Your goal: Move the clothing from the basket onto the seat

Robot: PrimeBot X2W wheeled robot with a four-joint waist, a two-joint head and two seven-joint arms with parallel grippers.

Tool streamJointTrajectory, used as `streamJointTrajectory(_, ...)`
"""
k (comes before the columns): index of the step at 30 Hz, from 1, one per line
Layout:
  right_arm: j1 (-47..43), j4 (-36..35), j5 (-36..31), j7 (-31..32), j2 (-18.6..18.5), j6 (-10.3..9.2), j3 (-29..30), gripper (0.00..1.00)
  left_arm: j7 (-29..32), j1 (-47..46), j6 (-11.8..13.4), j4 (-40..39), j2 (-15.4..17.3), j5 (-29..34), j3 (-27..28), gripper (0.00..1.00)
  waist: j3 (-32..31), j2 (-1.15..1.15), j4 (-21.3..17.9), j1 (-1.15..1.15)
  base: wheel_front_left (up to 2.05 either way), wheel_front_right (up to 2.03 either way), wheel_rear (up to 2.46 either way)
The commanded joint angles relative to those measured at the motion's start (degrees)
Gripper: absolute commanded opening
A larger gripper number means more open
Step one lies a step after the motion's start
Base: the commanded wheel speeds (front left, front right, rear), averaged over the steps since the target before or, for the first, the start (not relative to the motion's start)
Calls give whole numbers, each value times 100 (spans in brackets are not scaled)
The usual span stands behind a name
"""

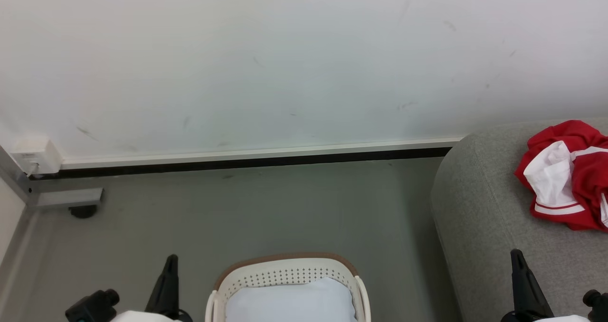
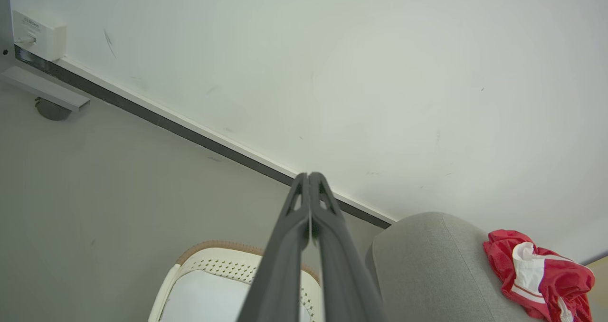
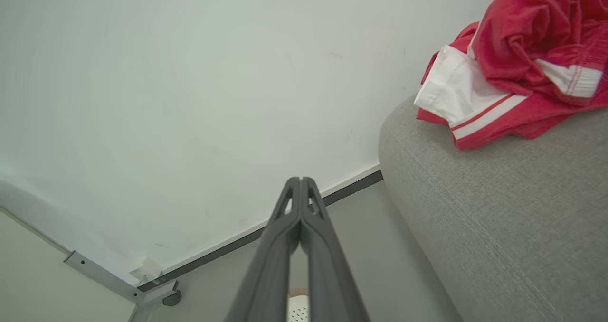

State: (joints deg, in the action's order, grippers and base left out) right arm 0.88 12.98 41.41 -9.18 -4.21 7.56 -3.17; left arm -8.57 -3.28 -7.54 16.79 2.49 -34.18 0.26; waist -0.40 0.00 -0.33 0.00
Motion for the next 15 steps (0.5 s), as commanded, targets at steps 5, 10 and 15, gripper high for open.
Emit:
streamJointTrajectory(5,186,-50,539,134,-35,-3,103,0,140,-152,2,-111,30,-617,88,0,3,0,3,0,0,0,0)
streamJointTrajectory(10,219,-39,904,236,-32,-4,157,0,247,-169,2,-127,32,-1020,130,0,6,0,4,0,0,0,0)
streamJointTrajectory(15,241,-29,1252,334,-28,-4,213,0,349,-185,3,-142,34,-1405,173,0,9,0,6,0,0,0,0)
